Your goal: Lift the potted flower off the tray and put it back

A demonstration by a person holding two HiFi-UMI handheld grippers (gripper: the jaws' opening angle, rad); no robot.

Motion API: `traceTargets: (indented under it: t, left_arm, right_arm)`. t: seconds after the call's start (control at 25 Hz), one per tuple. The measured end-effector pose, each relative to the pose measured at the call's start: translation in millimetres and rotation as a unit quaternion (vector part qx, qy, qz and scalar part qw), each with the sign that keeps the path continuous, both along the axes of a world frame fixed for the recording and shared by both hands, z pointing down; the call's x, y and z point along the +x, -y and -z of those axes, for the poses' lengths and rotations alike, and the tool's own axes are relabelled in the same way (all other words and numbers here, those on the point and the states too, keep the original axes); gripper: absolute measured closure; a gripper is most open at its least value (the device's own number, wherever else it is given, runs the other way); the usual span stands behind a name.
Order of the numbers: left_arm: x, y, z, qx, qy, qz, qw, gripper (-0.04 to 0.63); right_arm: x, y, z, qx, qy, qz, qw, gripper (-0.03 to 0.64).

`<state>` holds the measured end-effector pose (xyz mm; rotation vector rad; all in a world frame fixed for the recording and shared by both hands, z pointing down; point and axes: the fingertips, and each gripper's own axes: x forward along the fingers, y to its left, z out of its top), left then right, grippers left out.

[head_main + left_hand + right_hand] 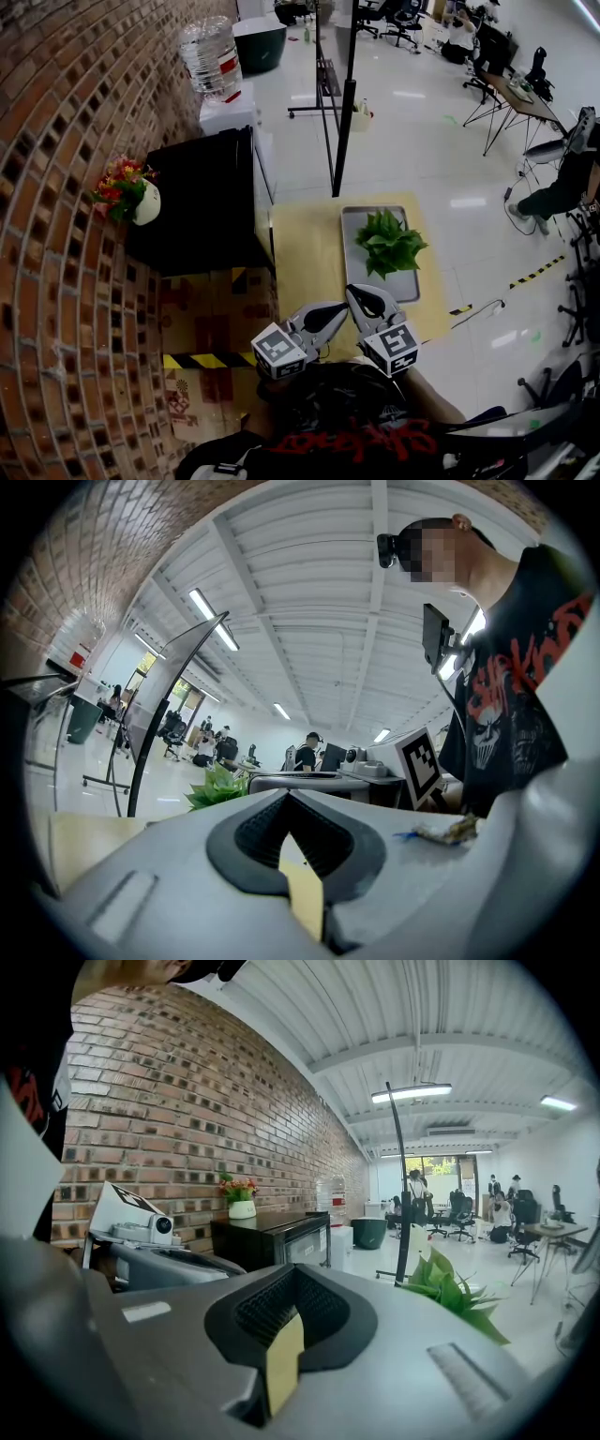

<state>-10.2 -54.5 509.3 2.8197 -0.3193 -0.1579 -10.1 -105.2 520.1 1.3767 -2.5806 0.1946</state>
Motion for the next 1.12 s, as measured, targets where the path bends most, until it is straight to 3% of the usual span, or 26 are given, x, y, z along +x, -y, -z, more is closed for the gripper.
traceTargets:
  t: [0.6, 1.12]
  left_arm:
    - [-3, -1, -8, -0.002, 0.015, 0.001, 0.9999, 0.595]
    - [-3, -2, -2, 0.004, 0.004, -0.001, 1.0000, 0.595]
  right_arm:
    - [-4, 1, -2, -0.002, -0.003, 0.005, 1.000, 0.615]
    - [-4, -1, 0, 0.006, -0.015, 0.001, 1.000, 0.615]
